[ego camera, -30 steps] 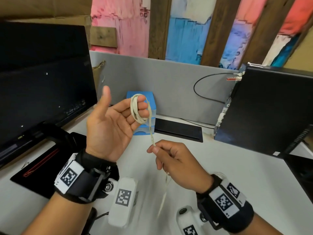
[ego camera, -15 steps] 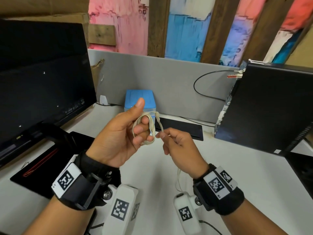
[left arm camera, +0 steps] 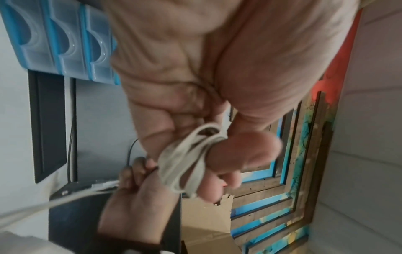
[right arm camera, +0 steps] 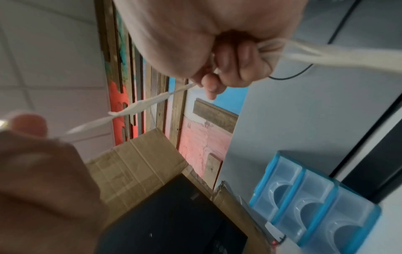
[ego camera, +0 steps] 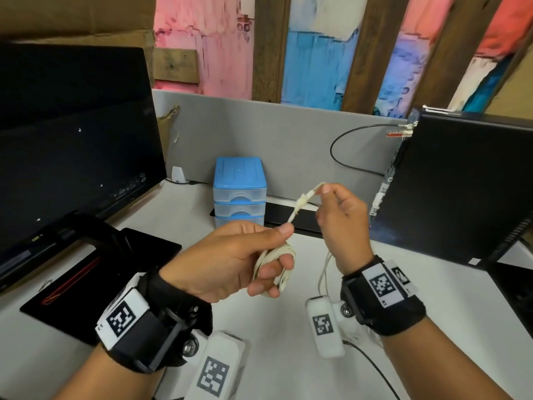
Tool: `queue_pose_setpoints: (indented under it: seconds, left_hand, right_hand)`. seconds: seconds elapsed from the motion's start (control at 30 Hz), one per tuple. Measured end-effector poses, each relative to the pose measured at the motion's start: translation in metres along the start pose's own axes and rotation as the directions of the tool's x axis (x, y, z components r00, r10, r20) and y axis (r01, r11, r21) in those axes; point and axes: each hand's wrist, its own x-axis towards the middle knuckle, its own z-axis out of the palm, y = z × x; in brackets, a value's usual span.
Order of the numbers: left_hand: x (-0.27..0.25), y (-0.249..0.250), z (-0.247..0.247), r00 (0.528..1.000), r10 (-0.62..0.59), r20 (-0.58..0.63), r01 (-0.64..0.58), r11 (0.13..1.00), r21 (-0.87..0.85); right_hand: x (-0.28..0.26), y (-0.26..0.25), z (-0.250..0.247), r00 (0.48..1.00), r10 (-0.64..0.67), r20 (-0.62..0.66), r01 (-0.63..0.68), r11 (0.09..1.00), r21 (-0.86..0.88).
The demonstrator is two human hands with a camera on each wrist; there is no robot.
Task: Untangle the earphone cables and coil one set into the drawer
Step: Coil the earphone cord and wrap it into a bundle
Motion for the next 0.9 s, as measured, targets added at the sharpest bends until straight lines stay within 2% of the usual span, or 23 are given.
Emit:
queue_pose_setpoints:
  seconds: [0.13, 0.23, 0.3, 0.4, 0.53, 0.6, 0.7, 0.8, 0.87, 0.9]
  left_hand:
    - [0.007, -0.005, 0.002, 0.991, 0.053, -0.122, -0.051, 0.998, 0.025]
    - [0.009, -0.005, 0.003, 0.970, 0.168, -0.173, -0.177, 0.983, -0.040]
    - [0.008, -0.003, 0.002, 0.941, 0.252, -0.226, -0.273, 0.960, -0.065]
    - [0.007, 0.000, -0.003, 0.895, 0.339, -0.289, -0.372, 0.926, -0.067]
    - [0.005, 0.001, -0.014, 0.842, 0.436, -0.317, -0.460, 0.888, -0.004]
    - [0.007, -0.001, -0.021, 0.811, 0.477, -0.339, -0.483, 0.873, 0.072]
    - [0.014, -0.008, -0.032, 0.759, 0.533, -0.373, -0.469, 0.846, 0.253]
    - [0.020, -0.018, -0.038, 0.714, 0.615, -0.336, -0.381, 0.743, 0.550]
    - [0.024, -0.027, -0.035, 0.731, 0.634, -0.251, -0.308, 0.635, 0.708]
    - [0.024, -0.030, -0.031, 0.755, 0.622, -0.207, -0.301, 0.610, 0.733]
  right_hand:
    - [0.008, -0.006, -0.011, 0.998, 0.028, -0.063, -0.026, 0.999, 0.035]
    - [0.002, -0.001, -0.011, 0.999, 0.040, -0.034, -0.040, 0.999, -0.001]
    - [-0.008, 0.006, -0.008, 0.998, 0.060, 0.011, -0.060, 0.997, -0.055]
    - [-0.032, 0.014, -0.003, 0.981, 0.107, 0.160, -0.095, 0.992, -0.080]
    - [-0.069, 0.013, -0.003, 0.880, 0.176, 0.442, -0.127, 0.982, -0.138]
    - [-0.083, 0.004, -0.005, 0.828, 0.174, 0.533, -0.112, 0.983, -0.148]
    - [-0.097, -0.015, -0.009, 0.778, 0.147, 0.611, -0.087, 0.988, -0.127]
    - [-0.102, -0.041, -0.014, 0.727, 0.127, 0.675, -0.083, 0.992, -0.098]
    - [-0.098, -0.059, -0.017, 0.722, 0.087, 0.687, -0.060, 0.996, -0.064]
    - [-0.094, -0.066, -0.018, 0.740, 0.046, 0.671, -0.027, 0.999, -0.039]
